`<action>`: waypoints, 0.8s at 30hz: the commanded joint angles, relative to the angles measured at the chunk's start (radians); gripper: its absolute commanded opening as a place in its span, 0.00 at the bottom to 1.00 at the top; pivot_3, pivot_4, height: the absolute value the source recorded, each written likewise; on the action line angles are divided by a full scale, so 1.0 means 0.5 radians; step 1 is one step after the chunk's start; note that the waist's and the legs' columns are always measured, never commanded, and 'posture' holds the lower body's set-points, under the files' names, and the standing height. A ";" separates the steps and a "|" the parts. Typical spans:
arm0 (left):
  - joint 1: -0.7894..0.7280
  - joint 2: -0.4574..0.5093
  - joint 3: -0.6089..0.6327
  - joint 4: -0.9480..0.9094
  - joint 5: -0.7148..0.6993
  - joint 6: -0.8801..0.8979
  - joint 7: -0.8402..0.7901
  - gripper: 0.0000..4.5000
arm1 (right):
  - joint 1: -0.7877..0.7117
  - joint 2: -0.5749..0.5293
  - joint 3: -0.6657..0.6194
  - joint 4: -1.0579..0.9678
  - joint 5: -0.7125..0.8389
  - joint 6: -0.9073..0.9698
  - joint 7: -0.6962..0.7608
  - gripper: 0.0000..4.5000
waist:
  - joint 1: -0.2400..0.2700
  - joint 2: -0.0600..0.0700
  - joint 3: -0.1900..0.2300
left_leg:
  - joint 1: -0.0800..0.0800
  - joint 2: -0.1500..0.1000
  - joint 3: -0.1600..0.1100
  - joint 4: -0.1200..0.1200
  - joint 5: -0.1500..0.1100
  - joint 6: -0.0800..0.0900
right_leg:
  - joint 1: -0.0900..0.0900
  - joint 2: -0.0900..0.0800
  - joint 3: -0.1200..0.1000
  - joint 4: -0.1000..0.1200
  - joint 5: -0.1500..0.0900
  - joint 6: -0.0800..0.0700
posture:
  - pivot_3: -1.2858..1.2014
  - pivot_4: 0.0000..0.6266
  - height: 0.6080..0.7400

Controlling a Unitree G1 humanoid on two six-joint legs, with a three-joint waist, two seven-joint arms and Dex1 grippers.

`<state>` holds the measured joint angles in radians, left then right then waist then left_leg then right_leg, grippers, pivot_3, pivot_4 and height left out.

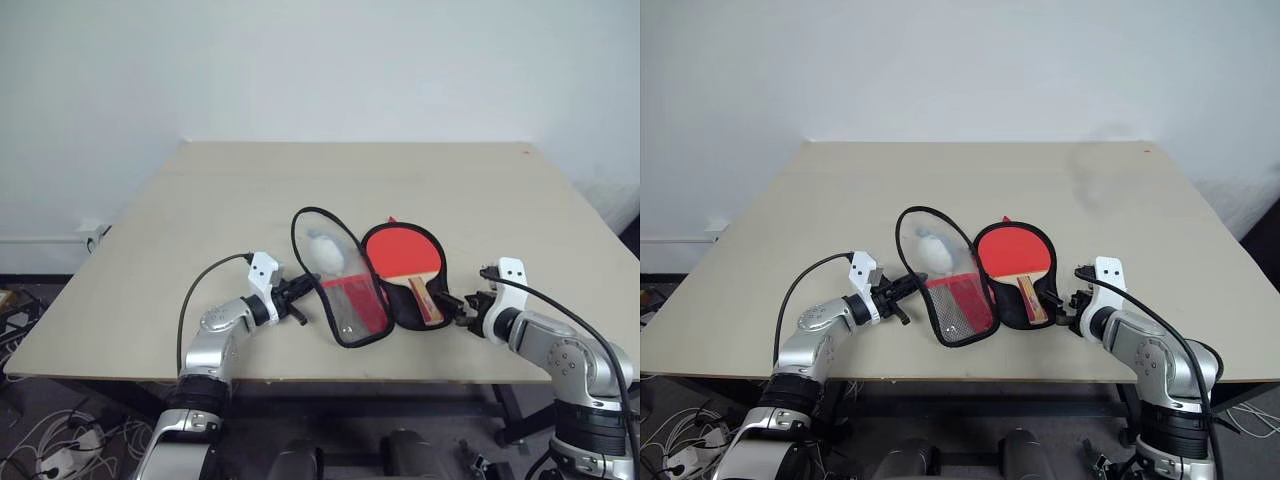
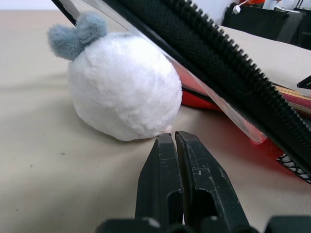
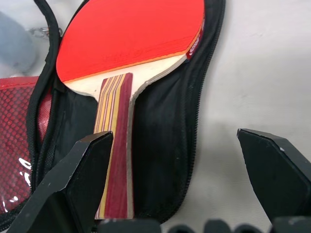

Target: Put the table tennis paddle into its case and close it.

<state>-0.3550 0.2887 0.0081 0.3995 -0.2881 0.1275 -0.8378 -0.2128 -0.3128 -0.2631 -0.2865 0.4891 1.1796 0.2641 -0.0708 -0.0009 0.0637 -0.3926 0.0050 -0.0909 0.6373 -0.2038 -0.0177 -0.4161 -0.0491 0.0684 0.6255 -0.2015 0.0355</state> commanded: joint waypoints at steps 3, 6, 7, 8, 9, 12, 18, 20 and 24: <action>-0.058 -0.001 0.008 -0.067 -0.002 -0.030 0.008 0.00 | -0.035 -0.001 0.046 0.011 -0.006 -0.062 0.004 0.99 | 0.000 0.000 0.000 | 0.000 0.000 0.000 0.000 0.000 0.000 | 0.000 0.000 0.000 0.000 0.000 0.000 | 0.52 0.00 1.00; -0.061 -0.004 0.006 -0.067 0.000 -0.032 0.011 0.00 | -0.046 -0.003 0.070 0.060 -0.026 -0.104 -0.001 0.90 | 0.000 0.000 0.000 | 0.000 0.000 0.000 0.000 0.000 0.000 | 0.000 0.000 0.000 0.000 0.000 0.000 | 0.52 0.00 1.00; -0.061 -0.005 0.005 -0.067 0.001 -0.033 0.011 0.00 | -0.049 0.000 0.067 0.080 -0.034 -0.122 -0.013 0.87 | 0.000 0.000 0.000 | 0.000 0.000 0.000 0.000 0.000 0.000 | 0.000 0.000 0.000 0.000 0.000 0.000 | 0.52 0.00 1.00; -0.061 -0.005 0.004 -0.066 0.001 -0.033 0.011 0.00 | -0.052 0.001 0.065 0.095 -0.038 -0.136 -0.021 0.81 | 0.000 0.000 0.000 | 0.000 0.000 0.000 0.001 0.000 0.000 | 0.001 0.000 0.000 0.000 0.000 0.000 | 0.52 0.00 1.00; -0.062 -0.006 0.005 -0.065 0.001 -0.033 0.011 0.00 | -0.058 0.006 0.046 0.115 -0.038 -0.150 -0.034 0.76 | 0.000 0.000 0.000 | 0.000 0.000 0.000 0.001 0.000 0.000 | 0.001 0.000 0.000 0.000 0.000 0.000 | 0.52 0.00 1.00; -0.062 -0.006 0.005 -0.064 0.001 -0.034 0.010 0.00 | -0.067 0.011 0.020 0.144 -0.038 -0.172 -0.053 0.57 | 0.000 0.000 0.000 | 0.000 0.000 0.000 0.002 0.000 0.000 | 0.002 0.000 0.000 0.000 0.000 0.000 | 0.52 0.00 1.00; -0.065 -0.009 0.000 -0.062 0.007 -0.034 0.012 0.00 | -0.061 0.009 0.016 0.150 -0.031 -0.179 -0.058 0.22 | 0.000 0.000 0.000 | 0.000 0.000 0.000 0.001 0.000 0.000 | 0.002 0.000 0.000 0.000 0.001 0.001 | 0.52 0.00 1.00; -0.067 -0.012 -0.003 -0.062 0.009 -0.033 0.012 0.00 | -0.061 0.008 0.021 0.145 -0.036 -0.182 -0.062 0.22 | 0.000 0.000 0.000 | 0.000 0.000 0.000 0.002 0.000 0.000 | 0.002 0.000 0.000 0.000 0.000 0.001 | 0.52 0.00 1.00; -0.075 -0.024 -0.011 -0.067 0.013 -0.026 0.009 0.00 | -0.075 0.012 -0.003 0.122 -0.035 -0.231 -0.077 0.22 | 0.000 0.000 0.000 | 0.000 0.000 0.000 0.003 0.000 0.000 | 0.002 0.000 0.000 0.000 0.000 0.000 | 0.52 0.00 1.00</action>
<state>-0.3640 0.2775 0.0064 0.3995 -0.2838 0.1267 -0.8359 -0.2255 -0.3067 -0.2376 -0.1981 0.4685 1.0932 0.2324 -0.0709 -0.0009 0.0636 -0.3924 0.0049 -0.0910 0.6392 -0.2038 -0.0177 -0.4150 -0.0492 0.0683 0.6254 -0.2016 0.0353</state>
